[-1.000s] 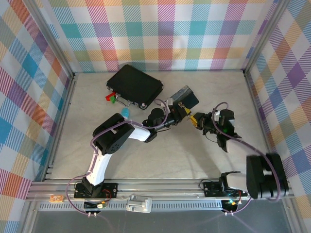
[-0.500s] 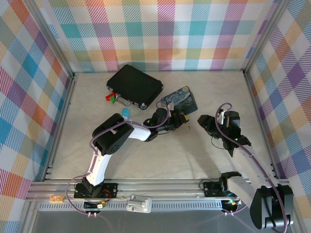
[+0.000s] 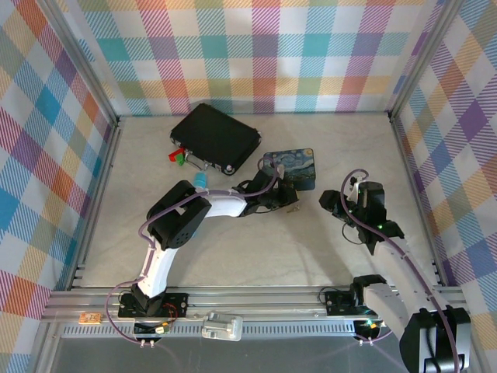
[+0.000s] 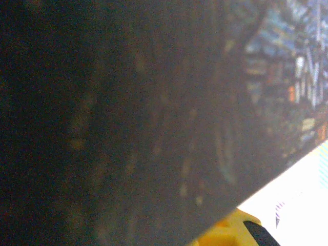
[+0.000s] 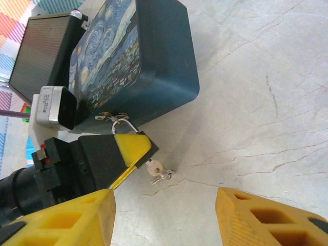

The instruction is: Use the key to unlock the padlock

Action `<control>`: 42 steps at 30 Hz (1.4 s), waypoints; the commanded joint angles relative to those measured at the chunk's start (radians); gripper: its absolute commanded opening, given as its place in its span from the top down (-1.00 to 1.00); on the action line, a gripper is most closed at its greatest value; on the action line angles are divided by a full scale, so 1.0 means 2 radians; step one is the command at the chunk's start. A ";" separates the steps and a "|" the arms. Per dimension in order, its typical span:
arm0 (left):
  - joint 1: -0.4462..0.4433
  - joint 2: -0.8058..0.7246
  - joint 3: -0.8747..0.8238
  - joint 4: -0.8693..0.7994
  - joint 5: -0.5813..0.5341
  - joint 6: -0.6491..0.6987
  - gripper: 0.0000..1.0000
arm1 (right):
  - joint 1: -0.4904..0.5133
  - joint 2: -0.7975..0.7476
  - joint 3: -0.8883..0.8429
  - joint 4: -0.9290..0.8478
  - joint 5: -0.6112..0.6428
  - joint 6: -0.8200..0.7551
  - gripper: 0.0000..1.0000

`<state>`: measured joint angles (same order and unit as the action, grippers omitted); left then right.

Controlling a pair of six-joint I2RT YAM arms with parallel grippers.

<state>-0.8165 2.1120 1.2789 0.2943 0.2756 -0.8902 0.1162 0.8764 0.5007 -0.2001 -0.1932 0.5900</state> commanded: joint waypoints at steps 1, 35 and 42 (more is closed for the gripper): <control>-0.009 -0.003 0.037 -0.074 -0.017 0.029 1.00 | -0.004 0.002 -0.015 -0.004 0.017 -0.010 -0.08; 0.079 -0.256 -0.169 -0.074 -0.068 0.006 -0.16 | 0.180 0.194 0.121 -0.078 0.156 -0.146 -0.23; 0.119 -0.315 -0.206 -0.083 -0.086 0.017 -0.24 | 0.238 0.308 0.214 -0.131 0.239 -0.176 -0.16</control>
<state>-0.5941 1.5303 0.8890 0.1333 0.1314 -0.8730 0.5587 1.4456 0.8734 -0.3851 0.1795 0.2893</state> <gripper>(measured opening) 0.619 0.583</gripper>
